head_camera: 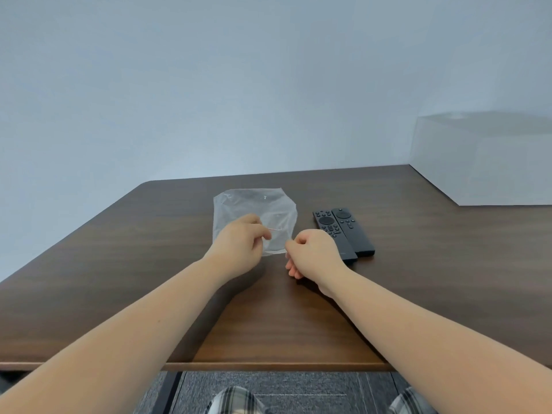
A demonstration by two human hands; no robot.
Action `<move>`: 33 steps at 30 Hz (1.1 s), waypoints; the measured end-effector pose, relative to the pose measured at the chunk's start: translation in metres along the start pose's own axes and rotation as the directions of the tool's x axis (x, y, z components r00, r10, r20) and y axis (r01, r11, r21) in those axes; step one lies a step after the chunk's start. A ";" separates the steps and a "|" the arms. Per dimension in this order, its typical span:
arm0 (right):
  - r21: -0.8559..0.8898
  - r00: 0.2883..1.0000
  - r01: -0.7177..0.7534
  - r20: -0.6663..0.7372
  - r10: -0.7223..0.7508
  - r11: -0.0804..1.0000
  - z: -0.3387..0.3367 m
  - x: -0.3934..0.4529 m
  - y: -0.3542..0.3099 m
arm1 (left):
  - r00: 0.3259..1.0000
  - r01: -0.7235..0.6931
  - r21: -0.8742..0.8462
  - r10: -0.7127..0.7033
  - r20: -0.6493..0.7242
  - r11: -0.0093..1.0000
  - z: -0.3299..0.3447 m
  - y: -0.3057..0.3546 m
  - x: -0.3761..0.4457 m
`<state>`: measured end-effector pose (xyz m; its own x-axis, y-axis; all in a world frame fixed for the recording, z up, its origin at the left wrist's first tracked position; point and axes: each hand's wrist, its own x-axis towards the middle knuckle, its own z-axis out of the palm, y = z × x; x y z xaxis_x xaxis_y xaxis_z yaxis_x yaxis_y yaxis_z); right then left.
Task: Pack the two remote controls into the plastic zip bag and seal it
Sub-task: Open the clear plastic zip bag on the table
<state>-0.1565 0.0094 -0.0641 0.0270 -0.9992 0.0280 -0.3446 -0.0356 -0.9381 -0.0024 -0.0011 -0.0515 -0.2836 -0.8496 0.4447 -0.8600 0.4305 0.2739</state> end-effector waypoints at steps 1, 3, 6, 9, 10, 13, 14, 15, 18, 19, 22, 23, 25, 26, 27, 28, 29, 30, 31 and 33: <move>-0.003 1.000 -0.001 0.002 0.001 1.000 0.000 0.000 0.000 | 1.000 0.015 0.004 -0.015 -0.020 1.000 0.000 -0.002 0.001; -0.011 1.000 -0.003 0.006 0.003 1.000 0.001 0.000 0.000 | 0.999 0.039 0.029 -0.038 -0.034 0.999 0.001 -0.005 0.000; -0.005 1.000 -0.018 0.004 0.018 1.000 -0.001 0.001 0.001 | 0.998 0.063 0.096 -0.065 0.017 0.993 -0.001 -0.010 0.000; 0.031 0.999 -0.054 0.006 0.054 0.998 -0.001 0.003 0.002 | 0.998 0.010 0.174 -0.020 0.055 0.985 -0.012 -0.020 0.001; 0.050 0.997 -0.072 0.006 0.072 0.996 0.000 0.004 0.002 | 0.999 -0.007 0.198 -0.002 0.047 0.980 -0.018 -0.026 0.002; 0.107 0.992 -0.124 0.013 0.123 0.986 0.001 0.008 0.002 | 1.000 -0.029 0.284 0.027 0.011 0.958 -0.038 -0.047 0.003; 0.119 0.991 -0.135 0.017 0.134 0.984 0.001 0.009 0.002 | 0.999 -0.033 0.292 0.035 -0.001 0.956 -0.042 -0.051 0.003; 0.128 0.990 -0.140 0.017 0.139 0.982 0.001 0.009 0.001 | 0.999 -0.023 0.274 0.030 -0.020 0.961 -0.044 -0.053 0.001; 0.132 0.989 -0.151 0.013 0.150 0.980 0.001 0.010 0.001 | 0.976 0.164 0.065 -0.153 -0.157 0.984 -0.039 -0.046 -0.005; 0.136 0.988 -0.157 0.015 0.157 0.978 0.000 0.010 0.001 | 0.952 0.241 -0.016 -0.239 -0.189 0.970 -0.036 -0.043 -0.007; 0.150 0.985 -0.172 0.027 0.170 0.974 -0.001 0.010 0.001 | 0.890 0.371 -0.138 -0.394 -0.231 0.918 -0.030 -0.040 -0.012; 0.139 0.986 -0.164 0.027 0.162 0.977 -0.001 0.010 0.001 | 0.881 0.382 -0.163 -0.412 -0.234 0.910 -0.029 -0.038 -0.013; 0.076 0.991 -0.131 0.027 0.129 0.988 -0.001 0.008 0.000 | 0.890 0.362 -0.190 -0.399 -0.223 0.913 -0.027 -0.033 -0.016; -0.008 0.996 -0.087 0.013 0.087 0.996 -0.001 0.005 -0.001 | 0.904 0.334 -0.178 -0.368 -0.217 0.926 -0.027 -0.030 -0.017; -0.140 1.000 -0.016 -0.015 0.014 0.990 -0.003 0.003 -0.001 | 0.921 0.297 -0.152 -0.325 -0.215 0.943 -0.026 -0.030 -0.018; -0.288 0.995 0.063 -0.051 -0.081 0.955 -0.006 0.000 0.000 | 0.936 0.256 -0.126 -0.279 -0.215 0.958 -0.026 -0.030 -0.018; -0.418 0.980 0.127 -0.084 -0.178 0.900 -0.010 -0.003 0.000 | 0.947 0.222 -0.112 -0.242 -0.213 0.969 -0.026 -0.030 -0.018; -0.519 0.961 0.167 -0.106 -0.257 0.838 -0.015 -0.006 -0.001 | 0.953 0.199 -0.110 -0.218 -0.211 0.974 -0.027 -0.031 -0.017; -0.596 0.943 0.183 -0.119 -0.311 0.782 -0.020 -0.009 -0.001 | 0.955 0.186 -0.115 -0.206 -0.211 0.976 -0.026 -0.030 -0.017; -0.726 0.933 0.154 -0.116 -0.341 0.670 -0.030 -0.013 0.001 | 0.954 0.187 -0.119 -0.209 -0.217 0.975 -0.025 -0.028 -0.017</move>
<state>-0.1855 0.0216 -0.0553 0.0334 -0.9218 0.3862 -0.9083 -0.1893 -0.3731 0.0370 0.0088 -0.0450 0.0010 -0.8340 0.5518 -0.8413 0.2976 0.4513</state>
